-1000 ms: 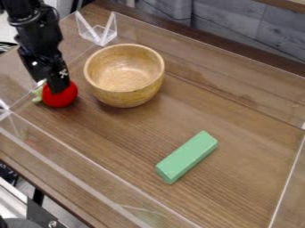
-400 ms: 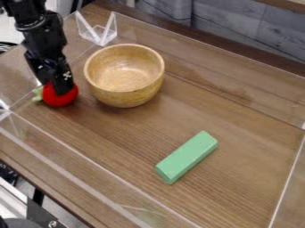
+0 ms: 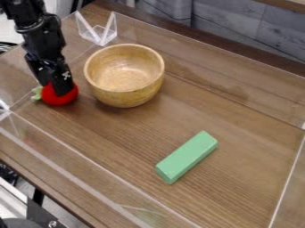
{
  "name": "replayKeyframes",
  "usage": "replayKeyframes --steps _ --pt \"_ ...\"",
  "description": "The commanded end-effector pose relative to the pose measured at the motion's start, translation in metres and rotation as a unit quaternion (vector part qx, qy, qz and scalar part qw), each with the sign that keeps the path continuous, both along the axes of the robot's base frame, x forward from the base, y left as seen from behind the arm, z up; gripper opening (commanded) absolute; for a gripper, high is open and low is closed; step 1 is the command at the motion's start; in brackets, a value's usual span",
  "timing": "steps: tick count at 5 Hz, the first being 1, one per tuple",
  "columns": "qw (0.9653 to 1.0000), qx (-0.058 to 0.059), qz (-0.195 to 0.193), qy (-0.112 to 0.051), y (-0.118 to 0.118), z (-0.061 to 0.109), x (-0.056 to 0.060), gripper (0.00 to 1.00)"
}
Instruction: Move the red fruit to the left
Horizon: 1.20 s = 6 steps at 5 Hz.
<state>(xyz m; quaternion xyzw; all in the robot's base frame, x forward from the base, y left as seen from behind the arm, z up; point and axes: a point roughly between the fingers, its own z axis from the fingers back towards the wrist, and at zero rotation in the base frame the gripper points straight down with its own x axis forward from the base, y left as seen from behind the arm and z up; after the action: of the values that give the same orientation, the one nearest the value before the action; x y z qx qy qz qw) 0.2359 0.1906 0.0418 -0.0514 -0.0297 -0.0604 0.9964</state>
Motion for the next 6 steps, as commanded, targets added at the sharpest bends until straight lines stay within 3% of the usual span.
replayKeyframes --steps 1,4,5,6 --pt "0.9998 0.008 0.005 -0.015 0.012 0.009 0.005 1.0" --pt "0.9999 -0.01 0.01 -0.004 0.018 -0.001 0.008 1.0" --pt "0.9998 -0.014 0.012 -0.001 0.019 -0.004 0.009 0.0" --pt "0.9997 -0.022 0.015 0.003 0.02 -0.006 0.009 0.0"
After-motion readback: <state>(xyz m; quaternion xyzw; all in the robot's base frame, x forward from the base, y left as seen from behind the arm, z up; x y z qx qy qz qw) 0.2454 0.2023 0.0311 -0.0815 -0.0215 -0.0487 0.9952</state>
